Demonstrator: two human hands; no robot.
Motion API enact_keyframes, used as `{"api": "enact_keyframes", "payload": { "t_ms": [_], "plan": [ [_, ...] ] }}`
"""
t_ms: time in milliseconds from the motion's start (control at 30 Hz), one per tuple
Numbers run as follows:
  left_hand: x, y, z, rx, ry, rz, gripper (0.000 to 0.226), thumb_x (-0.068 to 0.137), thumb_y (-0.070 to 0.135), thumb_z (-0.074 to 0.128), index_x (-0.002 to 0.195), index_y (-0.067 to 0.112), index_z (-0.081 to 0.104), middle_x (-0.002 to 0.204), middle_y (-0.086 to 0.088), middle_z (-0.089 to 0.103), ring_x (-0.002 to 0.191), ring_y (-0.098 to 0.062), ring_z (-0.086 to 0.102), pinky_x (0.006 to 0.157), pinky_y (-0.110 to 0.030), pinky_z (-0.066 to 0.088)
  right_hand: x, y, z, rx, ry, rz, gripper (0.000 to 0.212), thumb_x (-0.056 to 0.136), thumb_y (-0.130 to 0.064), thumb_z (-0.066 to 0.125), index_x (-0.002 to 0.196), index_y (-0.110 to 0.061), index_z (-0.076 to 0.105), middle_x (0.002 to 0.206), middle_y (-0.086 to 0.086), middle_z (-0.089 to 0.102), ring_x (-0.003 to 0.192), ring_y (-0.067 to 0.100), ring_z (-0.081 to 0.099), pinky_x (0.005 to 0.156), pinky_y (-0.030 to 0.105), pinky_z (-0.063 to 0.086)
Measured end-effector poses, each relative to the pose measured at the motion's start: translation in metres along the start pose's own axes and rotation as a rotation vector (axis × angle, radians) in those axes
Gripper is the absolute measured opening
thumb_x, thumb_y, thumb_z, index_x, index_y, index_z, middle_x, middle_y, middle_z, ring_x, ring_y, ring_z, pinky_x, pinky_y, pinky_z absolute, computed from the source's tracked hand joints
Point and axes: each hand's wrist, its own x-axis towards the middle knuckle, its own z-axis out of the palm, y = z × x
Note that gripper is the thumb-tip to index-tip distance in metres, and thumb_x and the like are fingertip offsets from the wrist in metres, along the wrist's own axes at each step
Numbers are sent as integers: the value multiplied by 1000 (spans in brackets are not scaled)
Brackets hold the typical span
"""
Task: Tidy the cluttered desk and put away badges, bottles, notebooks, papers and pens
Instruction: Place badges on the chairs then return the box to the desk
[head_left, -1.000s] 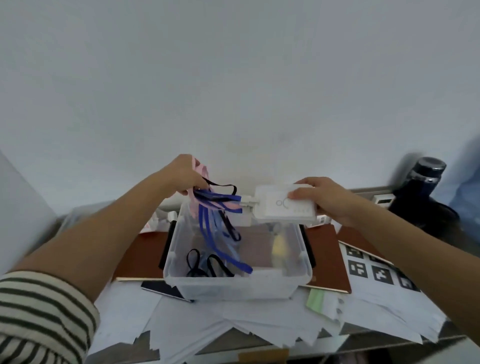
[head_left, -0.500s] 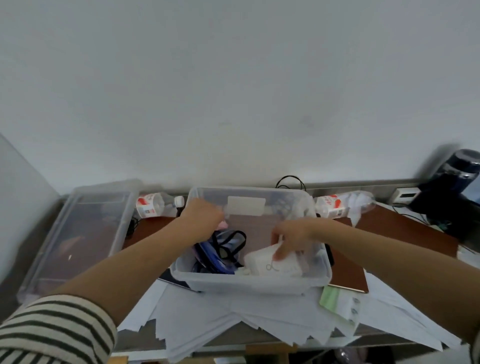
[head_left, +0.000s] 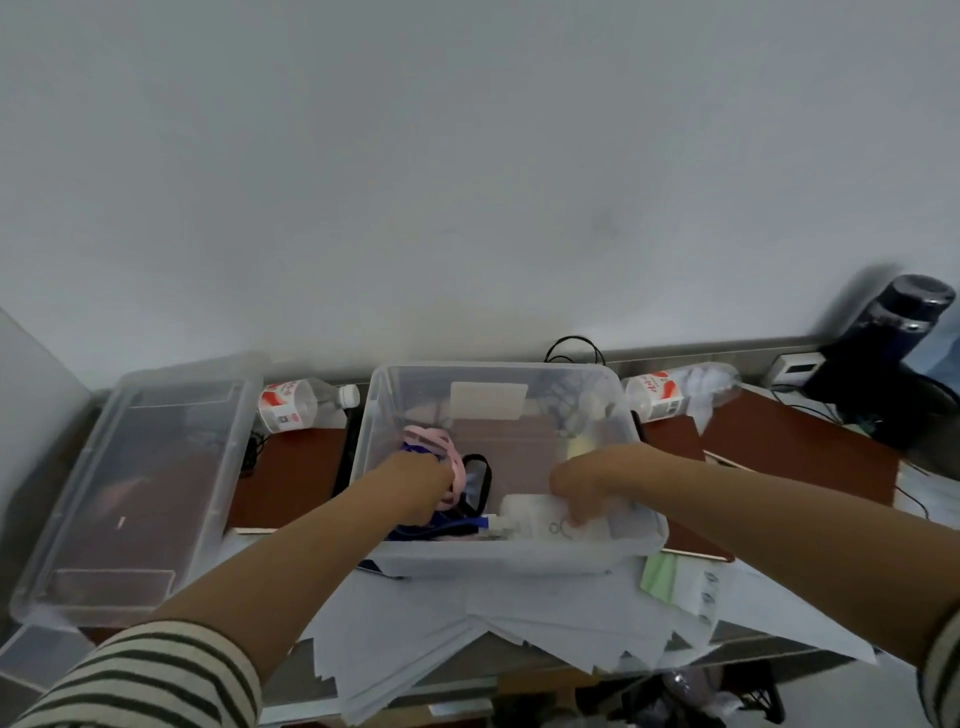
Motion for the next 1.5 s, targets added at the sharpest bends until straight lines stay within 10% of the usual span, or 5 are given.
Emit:
{"api": "enact_keyframes", "payload": {
  "t_ms": [200,500,767,1500],
  "plan": [
    [-2,-17,-13,-101,108,19,46,82,27,71,124,16,56,119,-5,61,104,-23,58,80,-31,46,-26,16,-2,132,373,-30,45,96,-22,56,140,-11,50,134,9,58,120,25,55,99,34,44],
    [-37,27,-101,39,493,56,36,94,30,53,130,21,51,125,-5,57,110,-25,57,86,-35,47,-123,101,20,443,915,125,29,93,-35,57,117,-22,67,105,-6,72,100,15,65,86,31,50],
    [-51,236,-146,67,740,443,26,95,32,48,116,18,56,114,-4,62,103,-24,59,84,-36,50,-225,171,195,572,817,452,28,94,-37,58,118,-25,66,112,-4,70,101,18,64,88,32,52],
    [-101,869,-130,547,445,1297,33,94,32,49,124,19,53,124,-8,58,112,-26,56,86,-32,44,-582,210,757,1228,431,1590,40,94,-35,50,133,-28,53,129,2,62,118,26,56,94,38,48]
  ]
}}
